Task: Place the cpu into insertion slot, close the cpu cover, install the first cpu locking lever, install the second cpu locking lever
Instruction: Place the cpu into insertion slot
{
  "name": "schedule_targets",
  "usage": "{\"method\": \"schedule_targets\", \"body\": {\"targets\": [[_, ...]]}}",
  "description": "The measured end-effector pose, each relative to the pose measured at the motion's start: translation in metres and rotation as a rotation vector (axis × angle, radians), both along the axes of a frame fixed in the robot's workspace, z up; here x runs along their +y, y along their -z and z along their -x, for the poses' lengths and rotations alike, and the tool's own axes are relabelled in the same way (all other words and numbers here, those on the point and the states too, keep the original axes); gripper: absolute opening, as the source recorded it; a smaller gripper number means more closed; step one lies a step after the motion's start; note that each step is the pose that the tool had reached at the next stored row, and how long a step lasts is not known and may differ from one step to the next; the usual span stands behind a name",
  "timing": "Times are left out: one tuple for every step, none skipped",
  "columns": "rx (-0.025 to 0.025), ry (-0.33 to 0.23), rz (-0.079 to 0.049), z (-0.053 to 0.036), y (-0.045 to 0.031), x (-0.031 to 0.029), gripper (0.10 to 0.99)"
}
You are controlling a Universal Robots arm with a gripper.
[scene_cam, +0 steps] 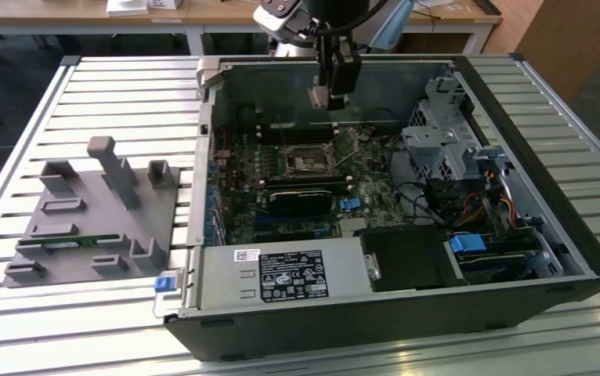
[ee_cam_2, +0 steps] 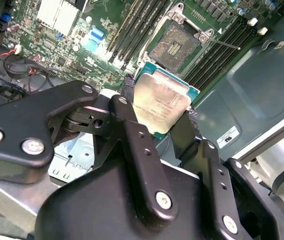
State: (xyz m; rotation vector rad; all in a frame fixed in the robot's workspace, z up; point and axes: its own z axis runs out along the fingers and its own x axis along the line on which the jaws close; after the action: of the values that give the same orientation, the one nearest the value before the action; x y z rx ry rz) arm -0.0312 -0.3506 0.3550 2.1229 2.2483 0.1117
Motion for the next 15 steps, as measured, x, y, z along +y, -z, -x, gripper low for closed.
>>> {"method": "schedule_targets", "body": {"targets": [[0.0004,0.0,0.0,0.0,0.0002,0.0,0.537],[0.0007,0.0,0.0,0.0,0.0004,0.0,0.537],[0.0009,0.0,0.0,0.0,0.0006,0.0,0.537],[0.001,0.0,0.0,0.0,0.001,0.0,0.537],[0.0013,0.0,0.0,0.0,0.0013,0.0,0.537],[0.0015,0.0,0.0,0.0,0.0017,0.0,0.537],[0.0018,0.0,0.0,0.0,0.0021,0.0,0.537],[0.0022,0.0,0.0,0.0,0.0025,0.0,0.537],[0.0026,0.0,0.0,0.0,0.003,0.0,0.537],[0.0029,0.0,0.0,0.0,0.0035,0.0,0.537],[0.003,0.0,0.0,0.0,0.0042,0.0,0.537],[0.0032,0.0,0.0,0.0,0.0048,0.0,0.537],[0.0032,0.0,0.0,0.0,0.0055,0.0,0.537],[0.0031,0.0,0.0,0.0,0.0062,0.0,0.537],[0.0032,0.0,0.0,0.0,0.0067,0.0,0.537]]}}
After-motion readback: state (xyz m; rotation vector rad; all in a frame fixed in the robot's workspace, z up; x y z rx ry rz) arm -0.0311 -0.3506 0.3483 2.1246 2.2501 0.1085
